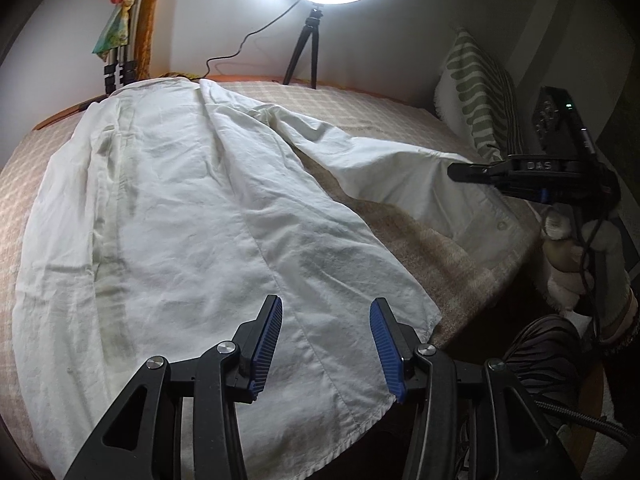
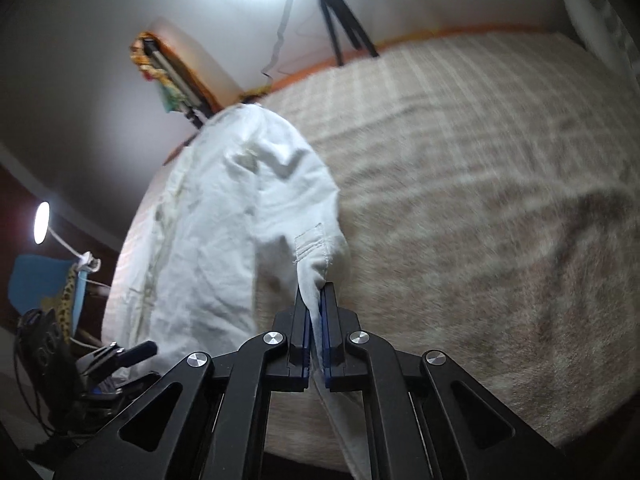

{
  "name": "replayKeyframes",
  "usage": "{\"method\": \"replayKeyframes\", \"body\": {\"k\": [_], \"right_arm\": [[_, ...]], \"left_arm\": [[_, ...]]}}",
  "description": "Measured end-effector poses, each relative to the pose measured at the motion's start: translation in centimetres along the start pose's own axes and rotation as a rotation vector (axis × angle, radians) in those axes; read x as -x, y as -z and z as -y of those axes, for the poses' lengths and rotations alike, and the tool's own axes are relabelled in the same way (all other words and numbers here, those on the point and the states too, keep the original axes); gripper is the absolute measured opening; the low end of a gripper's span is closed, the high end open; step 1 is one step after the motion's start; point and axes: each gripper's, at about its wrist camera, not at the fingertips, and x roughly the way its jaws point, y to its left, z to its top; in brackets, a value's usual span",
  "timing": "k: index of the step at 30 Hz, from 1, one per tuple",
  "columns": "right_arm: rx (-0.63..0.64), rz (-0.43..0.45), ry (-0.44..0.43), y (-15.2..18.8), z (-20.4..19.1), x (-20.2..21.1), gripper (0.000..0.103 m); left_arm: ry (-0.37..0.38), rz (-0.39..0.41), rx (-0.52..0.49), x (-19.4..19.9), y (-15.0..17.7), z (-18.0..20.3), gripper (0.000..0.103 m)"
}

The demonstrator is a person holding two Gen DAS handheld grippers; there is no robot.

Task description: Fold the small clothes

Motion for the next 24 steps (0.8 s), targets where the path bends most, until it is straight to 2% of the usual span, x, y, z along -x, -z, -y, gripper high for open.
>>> {"method": "replayKeyframes", "body": {"k": [5,12,16,19,22,24], "right_arm": [[0.140,-0.005,-0.078,0.1,-5.5,0.2,0.003],[0.311,-0.138,-0.143,2.0,-11.9,-4.5,0.003],[0.364,-0.243,-0.187,3.6,-13.5,-7.1,0.007],[0.382,-0.291,-0.212,4.3,-14.2,-7.6,0.014],[0.372,-0.293,-0.255,4.0,-13.7,-6.7,0.019],[0.360,-0.267,-0.272,3.2,-13.1,-5.7,0.026]], "left_arm": [[-0.010,0.037,0.063,1.7,0.3,-1.5,0.047],[-0.036,0.064,0.132,3.6,1.1,-3.8,0.047],[-0.030,0.061,0.155,3.5,1.4,-4.4,0.048],[-0.009,0.051,0.162,3.2,1.6,-4.3,0.055],[0.026,0.043,0.166,2.8,1.4,-3.8,0.061],[0.049,0.046,0.161,2.5,1.2,-3.0,0.069]]}}
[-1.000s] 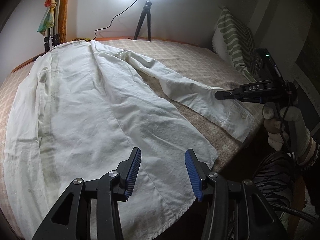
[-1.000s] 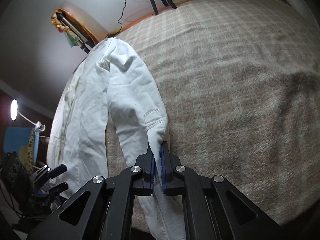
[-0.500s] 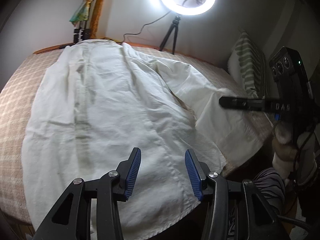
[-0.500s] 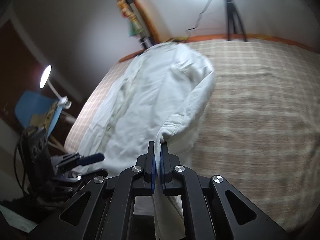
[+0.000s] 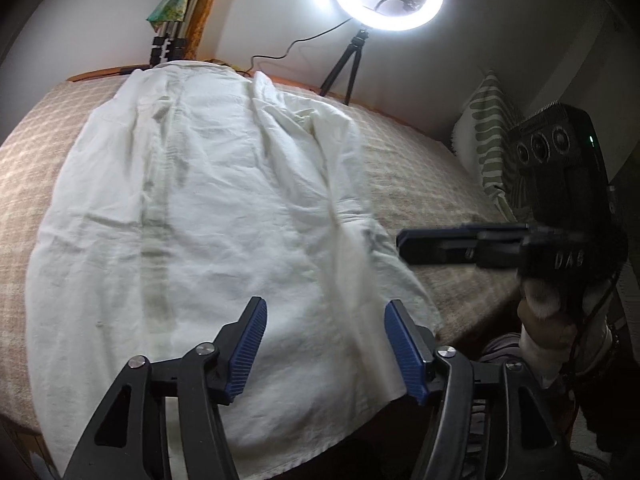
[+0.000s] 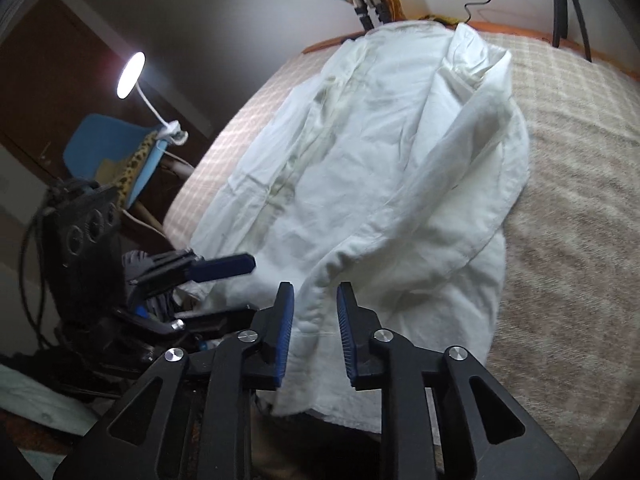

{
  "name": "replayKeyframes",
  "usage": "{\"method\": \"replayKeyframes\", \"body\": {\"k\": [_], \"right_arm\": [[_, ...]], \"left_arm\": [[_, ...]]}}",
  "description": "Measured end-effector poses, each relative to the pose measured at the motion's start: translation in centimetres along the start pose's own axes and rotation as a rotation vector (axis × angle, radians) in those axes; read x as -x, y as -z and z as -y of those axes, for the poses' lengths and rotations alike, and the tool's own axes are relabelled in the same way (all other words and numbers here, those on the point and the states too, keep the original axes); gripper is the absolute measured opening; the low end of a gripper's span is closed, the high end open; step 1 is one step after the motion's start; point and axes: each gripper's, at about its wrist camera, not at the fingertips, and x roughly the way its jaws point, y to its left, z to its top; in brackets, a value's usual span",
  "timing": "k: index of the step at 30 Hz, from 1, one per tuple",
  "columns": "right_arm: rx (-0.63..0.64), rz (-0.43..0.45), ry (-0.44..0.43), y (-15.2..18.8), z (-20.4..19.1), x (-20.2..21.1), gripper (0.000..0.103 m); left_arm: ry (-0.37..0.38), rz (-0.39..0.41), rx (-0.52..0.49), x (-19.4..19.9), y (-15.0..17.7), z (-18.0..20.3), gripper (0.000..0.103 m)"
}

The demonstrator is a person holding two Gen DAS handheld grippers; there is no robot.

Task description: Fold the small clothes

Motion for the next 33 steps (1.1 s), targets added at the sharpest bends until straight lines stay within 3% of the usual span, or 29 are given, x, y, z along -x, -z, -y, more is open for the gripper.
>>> {"method": "replayKeyframes", "body": {"k": [3,7,9,14,16,18,23,25,26,33], "right_arm": [[-0.031,0.076,-0.004,-1.2,1.7,2.7,0.039],[-0.137,0.159,0.024,-4.5,6.1,5.1,0.039],[-0.188,0.181,0.037,-6.4,8.3,5.1,0.039],[-0.280,0.169,0.055,-12.2,13.2,2.2,0.039],[-0.330,0.158,0.044,-14.0,15.1,0.6,0.039],[-0.367,0.145,0.037,-15.5,16.6,-1.0,0.039],[-0.394,0.100,0.130,-18.3,18.3,-4.3,0.039],[-0.398,0.093,0.145,-19.0,18.7,-5.3,0.030],[-0.397,0.098,0.143,-19.3,18.8,-5.5,0.007],[-0.273,0.137,0.182,-21.5,15.2,-4.7,0.003]], "left_arm": [[0.007,-0.005,-0.044,-0.9,-0.3,1.6,0.071],[-0.040,-0.026,-0.083,-2.7,-0.5,2.6,0.069],[-0.063,-0.047,-0.080,-3.5,-0.4,2.6,0.059],[-0.109,-0.092,-0.077,-4.9,0.2,2.0,0.039],[-0.115,-0.088,-0.081,-5.0,0.5,1.9,0.037],[-0.113,-0.086,-0.077,-4.9,0.5,1.8,0.026],[-0.095,-0.079,-0.036,-4.6,0.6,0.9,0.017],[-0.084,-0.078,-0.018,-4.5,0.5,0.7,0.016],[-0.075,-0.078,-0.008,-4.3,0.5,0.7,0.015],[0.009,-0.083,0.019,-2.9,0.7,1.0,0.010]]}}
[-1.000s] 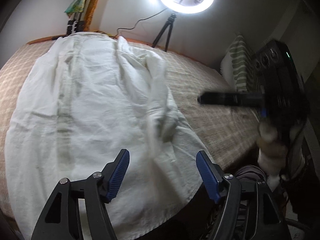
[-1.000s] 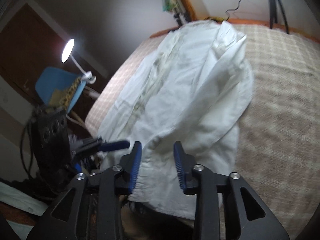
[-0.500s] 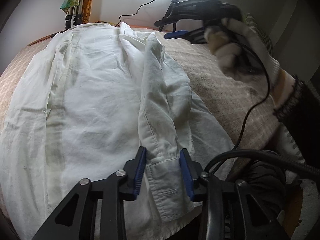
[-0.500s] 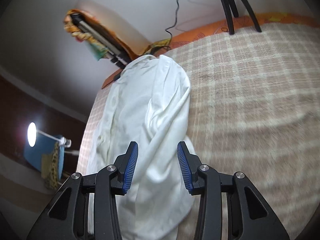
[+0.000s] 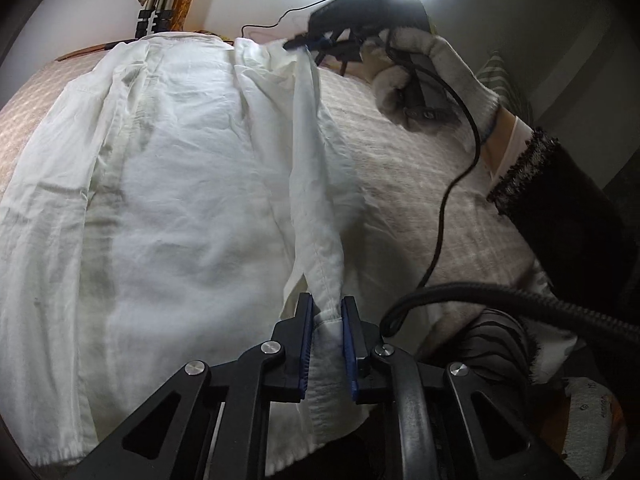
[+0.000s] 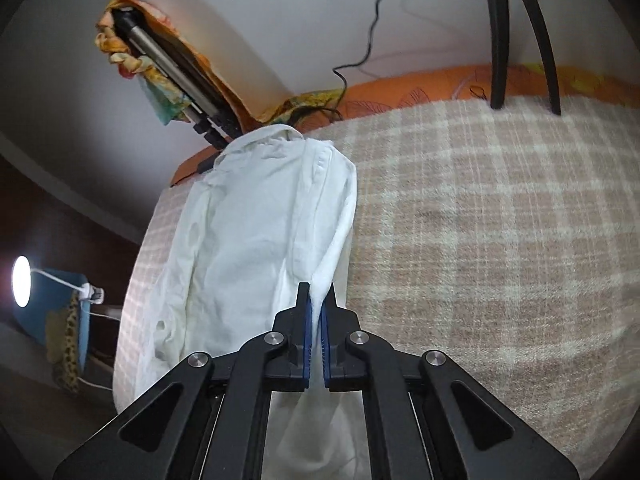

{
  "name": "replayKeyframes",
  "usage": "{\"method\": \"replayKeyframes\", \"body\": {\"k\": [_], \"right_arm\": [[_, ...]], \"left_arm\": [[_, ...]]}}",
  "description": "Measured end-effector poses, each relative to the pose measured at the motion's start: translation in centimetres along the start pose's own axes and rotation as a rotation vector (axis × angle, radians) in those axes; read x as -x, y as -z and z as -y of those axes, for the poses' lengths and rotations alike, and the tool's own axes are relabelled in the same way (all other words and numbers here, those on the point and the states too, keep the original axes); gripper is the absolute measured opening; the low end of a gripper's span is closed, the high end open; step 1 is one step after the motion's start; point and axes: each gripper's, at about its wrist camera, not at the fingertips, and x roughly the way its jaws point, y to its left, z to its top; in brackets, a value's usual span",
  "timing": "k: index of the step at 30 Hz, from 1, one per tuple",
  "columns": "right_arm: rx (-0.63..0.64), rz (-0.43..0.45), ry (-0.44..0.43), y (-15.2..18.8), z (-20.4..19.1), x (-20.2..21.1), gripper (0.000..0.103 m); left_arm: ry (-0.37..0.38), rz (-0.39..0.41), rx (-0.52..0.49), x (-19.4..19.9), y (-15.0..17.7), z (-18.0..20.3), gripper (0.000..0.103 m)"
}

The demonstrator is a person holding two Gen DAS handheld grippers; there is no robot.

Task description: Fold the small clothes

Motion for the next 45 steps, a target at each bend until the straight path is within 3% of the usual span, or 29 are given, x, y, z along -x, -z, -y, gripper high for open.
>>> {"method": "replayKeyframes", "body": {"k": [4,8,10,12,14,19,25,29,34,40,45], "right_arm": [[0.141,0.015,0.074,-0.5,-4.3,0.2,0.003],[0.256,-0.020,0.135,-0.8,-8.0,-2.4,0.003],[0.308,-0.043,0.171,-0.6,-9.3,-4.3,0.003],[0.344,-0.059,0.198,-0.3,-10.0,-6.1,0.003],[0.352,-0.079,0.188,-0.2,-10.1,-7.7,0.004],[0.303,-0.122,0.134,-0.2,-9.4,-8.9,0.009],[0.252,-0.039,0.051,0.6,-8.6,-1.6,0.019],[0.223,-0.024,-0.011,4.6,-6.9,4.1,0.019],[0.202,-0.067,-0.060,12.4,-5.1,8.1,0.019],[0.195,-0.173,-0.168,20.7,-6.4,7.2,0.019],[0.180,-0.224,-0.169,23.3,-7.7,4.8,0.019]], "left_arm": [[0.019,0.004,0.017,0.3,0.3,0.0,0.010],[0.029,-0.026,0.054,-0.3,0.8,-0.8,0.011],[0.016,-0.033,0.063,-0.1,1.2,-0.9,0.018],[-0.001,-0.033,0.051,0.3,1.5,-0.9,0.034],[-0.041,-0.031,0.033,0.8,1.8,-0.9,0.044],[-0.099,-0.009,0.039,2.3,2.0,-1.5,0.044],[-0.123,0.062,0.017,4.7,1.8,-2.0,0.044],[-0.121,0.086,-0.001,6.0,1.9,-1.9,0.043],[-0.136,0.081,-0.067,6.2,2.4,-1.3,0.042],[-0.123,0.064,-0.141,5.6,3.6,0.5,0.042],[-0.116,0.066,-0.177,5.3,4.1,1.5,0.042]]}}
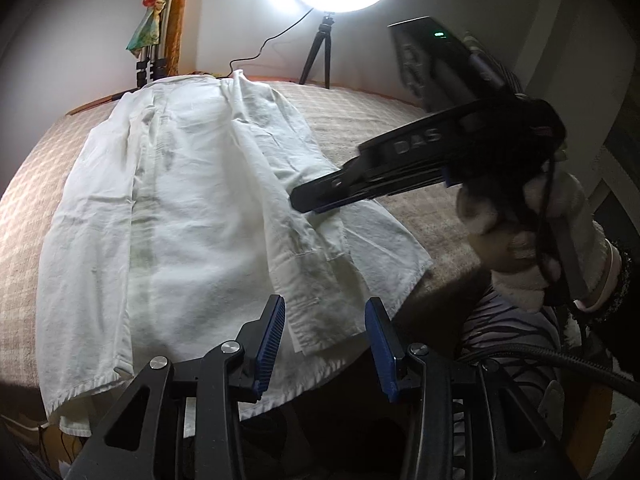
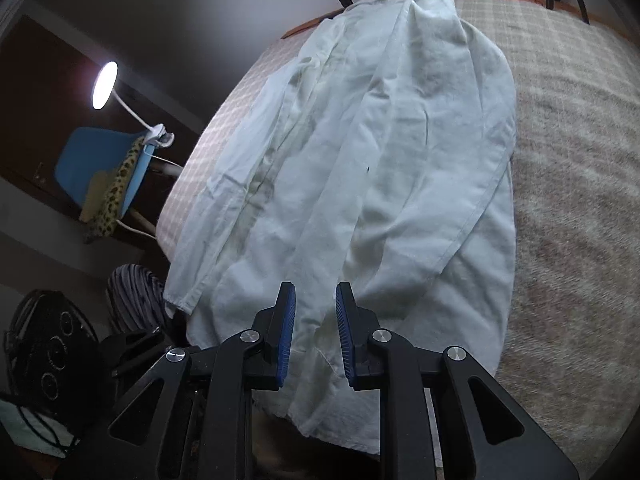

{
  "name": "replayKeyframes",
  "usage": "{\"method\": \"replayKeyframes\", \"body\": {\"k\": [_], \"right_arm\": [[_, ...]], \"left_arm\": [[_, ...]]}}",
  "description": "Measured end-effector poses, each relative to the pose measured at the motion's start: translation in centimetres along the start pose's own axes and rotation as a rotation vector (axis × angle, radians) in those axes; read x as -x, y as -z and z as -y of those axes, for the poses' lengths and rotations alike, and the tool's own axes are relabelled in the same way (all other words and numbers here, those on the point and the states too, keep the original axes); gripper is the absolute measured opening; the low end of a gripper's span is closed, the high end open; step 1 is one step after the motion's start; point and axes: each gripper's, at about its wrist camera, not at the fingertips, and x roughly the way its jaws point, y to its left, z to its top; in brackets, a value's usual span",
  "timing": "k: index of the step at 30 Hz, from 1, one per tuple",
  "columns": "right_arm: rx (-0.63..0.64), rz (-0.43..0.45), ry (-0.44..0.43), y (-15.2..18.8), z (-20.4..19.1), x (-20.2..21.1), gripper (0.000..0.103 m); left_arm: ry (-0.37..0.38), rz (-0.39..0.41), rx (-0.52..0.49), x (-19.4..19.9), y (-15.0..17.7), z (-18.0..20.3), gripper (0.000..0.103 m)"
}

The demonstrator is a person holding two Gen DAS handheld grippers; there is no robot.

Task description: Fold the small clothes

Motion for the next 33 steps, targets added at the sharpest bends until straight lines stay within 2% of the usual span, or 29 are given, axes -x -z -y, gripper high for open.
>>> {"method": "replayKeyframes", "body": {"k": [5,7,9,11,13,14,15,17,20,22,23,24,25,26,28,31,32,33], "right_arm": [[-0.074,-0.031,-0.025,0.1,0.4,-1.5,0.019],[-0.102,-0.034,-0.062,0.2,0.3,-1.8,0.022],[-0.111,-0.034,-0.097,0.0,0.0,-2.2,0.022],[-0.093,-0.027,-0.110,-0.4,-0.7,-2.6,0.022],[-0.090,-0.024,-0.131,-0.8,-1.2,-3.1,0.022],[-0.094,-0.028,-0.155,-0.9,-1.3,-3.3,0.022],[-0.098,-0.034,-0.173,-0.9,-1.3,-3.5,0.022],[-0.090,-0.036,-0.185,-0.9,-1.4,-3.2,0.022],[-0.081,0.037,-0.129,-1.0,-0.5,-0.9,0.022],[-0.093,0.096,-0.007,-1.1,0.8,0.6,0.022],[-0.098,0.115,0.059,-1.3,1.4,1.1,0.026],[-0.111,0.134,0.121,-1.3,2.0,1.5,0.033],[-0.139,0.146,0.151,-1.3,2.8,1.7,0.038],[-0.161,0.150,0.143,-1.2,3.5,1.8,0.043],[-0.196,0.135,0.122,-1.0,4.3,1.3,0.043],[-0.194,0.115,0.135,-1.0,4.7,0.4,0.043],[-0.189,0.112,0.116,-1.0,4.7,0.2,0.032],[-0.185,0.111,0.089,-1.0,4.5,0.0,0.013]], "left_arm": [[-0.025,0.010,-0.023,-0.5,0.0,0.8,0.044],[-0.039,-0.002,-0.018,-1.0,0.1,0.7,0.046],[-0.076,-0.010,-0.027,-1.5,0.2,0.7,0.053],[-0.128,-0.019,-0.031,-2.1,0.3,0.5,0.053],[-0.159,-0.034,-0.005,-2.7,0.3,-0.3,0.045],[-0.173,-0.043,0.020,-2.9,0.3,-1.0,0.028],[-0.176,-0.050,0.043,-3.1,0.3,-1.6,0.020],[-0.153,-0.039,0.097,-2.7,0.4,-2.9,0.019],[-0.134,-0.027,0.142,-2.1,0.5,-4.1,0.019],[-0.134,-0.026,0.147,-1.9,0.6,-4.4,0.019],[-0.132,-0.025,0.149,-1.9,0.7,-4.4,0.018],[-0.131,-0.026,0.147,-1.9,0.7,-4.4,0.017],[-0.130,-0.028,0.145,-2.0,0.7,-4.4,0.017],[-0.127,-0.030,0.145,-2.0,0.7,-4.4,0.017],[-0.130,-0.030,0.145,-2.1,0.7,-4.5,0.017],[-0.128,-0.032,0.149,-2.1,0.9,-4.6,0.017],[-0.127,-0.032,0.149,-2.1,0.9,-4.6,0.017],[-0.126,-0.033,0.149,-2.1,0.9,-4.5,0.016]]}}
